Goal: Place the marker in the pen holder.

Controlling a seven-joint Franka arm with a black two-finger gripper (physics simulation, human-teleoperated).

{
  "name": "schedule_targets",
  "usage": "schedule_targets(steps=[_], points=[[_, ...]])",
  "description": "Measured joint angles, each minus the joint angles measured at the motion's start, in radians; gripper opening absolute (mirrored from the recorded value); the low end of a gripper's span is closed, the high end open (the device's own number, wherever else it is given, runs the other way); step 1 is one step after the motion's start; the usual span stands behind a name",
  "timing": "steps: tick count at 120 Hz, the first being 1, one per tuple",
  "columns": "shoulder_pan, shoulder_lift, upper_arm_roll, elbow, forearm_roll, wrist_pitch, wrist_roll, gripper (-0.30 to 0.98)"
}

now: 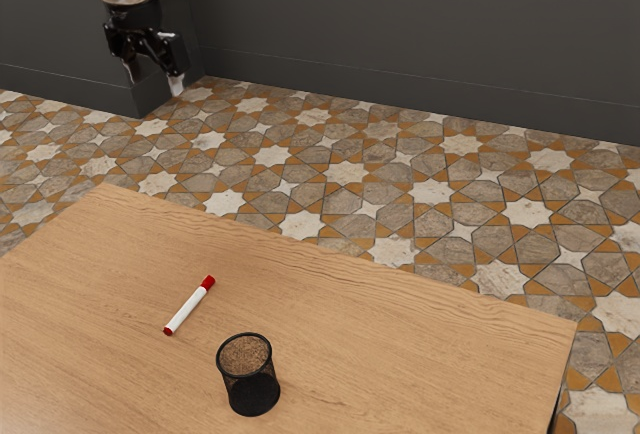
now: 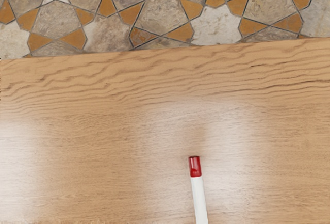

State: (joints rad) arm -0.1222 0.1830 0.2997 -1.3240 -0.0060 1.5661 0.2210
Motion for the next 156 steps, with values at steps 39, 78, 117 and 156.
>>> schedule_targets(steps=[39,78,117,156], points=[[0.0,-0.004,-0.022,0.031,-0.038,0.0,0.0,0.67],[0.016,0.263,-0.038,0.052,0.014,0.028,-0.001,0.66],[0.077,0.403,-0.037,-0.048,-0.033,0.135,0.0,0.67],[-0.004,0.269,-0.022,-0.394,-0.044,0.289,0.014,0.67]])
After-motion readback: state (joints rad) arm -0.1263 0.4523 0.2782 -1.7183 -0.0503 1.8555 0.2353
